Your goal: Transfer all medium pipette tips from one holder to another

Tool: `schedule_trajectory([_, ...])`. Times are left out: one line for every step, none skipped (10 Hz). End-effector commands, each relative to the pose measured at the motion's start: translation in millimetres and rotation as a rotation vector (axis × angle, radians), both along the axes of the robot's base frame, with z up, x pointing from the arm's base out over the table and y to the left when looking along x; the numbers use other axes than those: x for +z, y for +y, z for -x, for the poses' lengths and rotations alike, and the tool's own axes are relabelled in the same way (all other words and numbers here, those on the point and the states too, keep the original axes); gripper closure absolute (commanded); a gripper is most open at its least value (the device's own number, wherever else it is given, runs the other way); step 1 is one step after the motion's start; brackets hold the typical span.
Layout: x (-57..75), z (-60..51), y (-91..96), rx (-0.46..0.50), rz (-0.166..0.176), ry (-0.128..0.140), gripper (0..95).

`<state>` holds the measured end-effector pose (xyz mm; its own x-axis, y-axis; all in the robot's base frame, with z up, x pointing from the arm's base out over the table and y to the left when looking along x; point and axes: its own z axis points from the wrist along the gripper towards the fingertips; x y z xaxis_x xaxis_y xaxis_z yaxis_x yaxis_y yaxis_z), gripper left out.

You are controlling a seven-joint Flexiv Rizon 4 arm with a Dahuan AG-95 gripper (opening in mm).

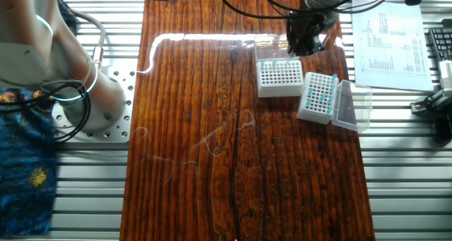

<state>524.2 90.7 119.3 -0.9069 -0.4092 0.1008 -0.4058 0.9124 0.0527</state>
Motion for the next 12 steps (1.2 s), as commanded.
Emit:
schedule_trajectory([0.2,-0.2,0.1,0.004,-0.001,0.001,76.0])
schedule_trajectory([0.2,-0.2,0.1,0.005,-0.002,0.001,76.0])
schedule_trajectory([0.2,-0.2,0.1,0.005,-0.002,0.001,76.0])
schedule_trajectory([0.2,-0.2,0.1,0.005,-0.002,0.001,76.0])
schedule_trajectory([0.2,-0.2,0.1,0.005,-0.002,0.001,76.0])
schedule_trajectory([0.2,-0.2,0.1,0.005,-0.002,0.001,76.0])
schedule_trajectory([0.2,-0.2,0.1,0.005,-0.002,0.001,76.0])
schedule_trajectory([0.2,-0.2,0.1,0.005,-0.002,0.001,76.0])
schedule_trajectory([0.2,-0.2,0.1,0.005,-0.002,0.001,76.0])
schedule_trajectory([0.2,-0.2,0.1,0.005,-0.002,0.001,76.0])
schedule_trajectory([0.2,-0.2,0.1,0.005,-0.002,0.001,76.0])
schedule_trajectory([0.2,-0.2,0.1,0.005,-0.002,0.001,76.0])
